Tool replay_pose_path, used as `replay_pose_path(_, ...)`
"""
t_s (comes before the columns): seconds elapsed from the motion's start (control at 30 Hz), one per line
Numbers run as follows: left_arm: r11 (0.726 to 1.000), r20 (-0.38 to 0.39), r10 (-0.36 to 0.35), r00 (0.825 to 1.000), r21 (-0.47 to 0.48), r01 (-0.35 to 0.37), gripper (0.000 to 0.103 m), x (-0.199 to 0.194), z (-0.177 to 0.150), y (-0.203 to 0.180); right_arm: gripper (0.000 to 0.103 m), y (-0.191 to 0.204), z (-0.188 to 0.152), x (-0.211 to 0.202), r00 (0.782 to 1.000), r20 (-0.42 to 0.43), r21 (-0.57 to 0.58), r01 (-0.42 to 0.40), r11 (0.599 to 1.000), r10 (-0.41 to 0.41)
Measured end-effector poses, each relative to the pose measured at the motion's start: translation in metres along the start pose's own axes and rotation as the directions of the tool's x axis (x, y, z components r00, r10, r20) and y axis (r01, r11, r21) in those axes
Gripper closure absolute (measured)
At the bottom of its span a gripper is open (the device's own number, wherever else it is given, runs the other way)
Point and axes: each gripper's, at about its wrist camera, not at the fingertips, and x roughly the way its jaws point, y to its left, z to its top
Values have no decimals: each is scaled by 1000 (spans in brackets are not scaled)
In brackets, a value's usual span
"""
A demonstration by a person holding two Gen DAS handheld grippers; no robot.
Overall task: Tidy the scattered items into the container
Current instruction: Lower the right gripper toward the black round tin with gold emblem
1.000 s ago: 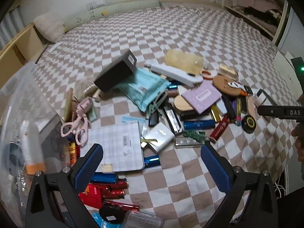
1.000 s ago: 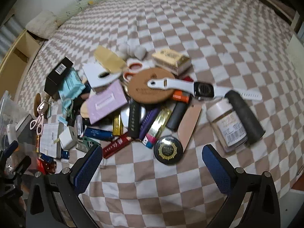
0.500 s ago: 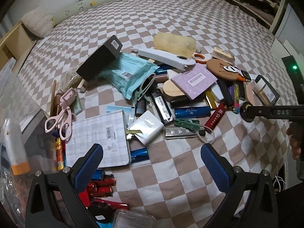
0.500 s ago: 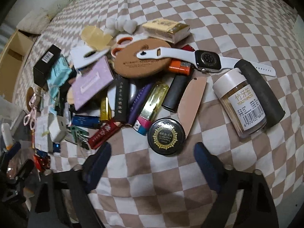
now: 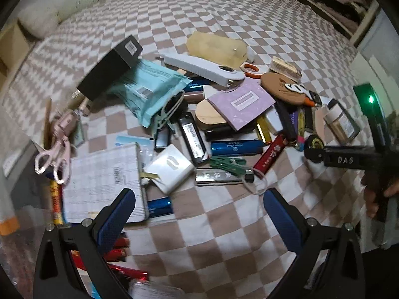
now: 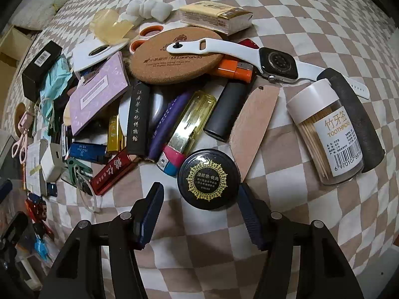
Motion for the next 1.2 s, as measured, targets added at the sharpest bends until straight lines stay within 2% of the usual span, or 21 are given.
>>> replay_pose_path(0.17, 998, -40, -32, 999, -52, 30, 0, 15, 7, 2, 42, -4, 5, 4, 999, 6, 2, 43, 999, -43)
replay_pose_path(0.27, 997, -66, -47, 997, -63, 42, 0, 23, 10, 0, 48, -8, 7, 4, 999, 6, 13, 32, 999, -32)
replay_pose_path(0.6, 981, -137, -140, 981, -151, 119, 0, 49, 21, -15, 48, -11, 7, -3, 1000, 8, 4, -11, 1000, 11)
replay_pose_path(0.77, 979, -179, -159, 971, -158, 131, 3, 64, 26, -22, 48, -13, 5, -3, 999, -12, -8, -32, 999, 32)
replay_pose_path(0.83, 979, -199, -160, 967, -156, 130, 18, 70, 28, -25, 48, -14, 4, -3, 999, -17, -8, -39, 999, 39)
replay_pose_path(0.97, 984, -245, -136, 960, -148, 101, 27, 84, 30, -31, 48, -15, -2, -2, 998, -24, 0, -56, 998, 56)
replay_pose_path(1.0, 986, -248, -122, 961, -145, 88, 33, 85, 30, -32, 48, -15, -3, -2, 998, -26, 2, -60, 998, 60)
replay_pose_path(1.07, 987, -240, -106, 965, -141, 73, 37, 86, 32, -34, 48, -15, -4, -3, 998, -28, -2, -63, 998, 63)
replay_pose_path(1.13, 985, -233, -113, 966, -151, 78, 49, 86, 36, -35, 48, -16, -5, -3, 997, -29, -7, -65, 998, 65)
replay_pose_path(1.2, 985, -233, -108, 966, -157, 72, 56, 87, 38, -35, 48, -17, -6, -4, 997, -29, -10, -67, 998, 67)
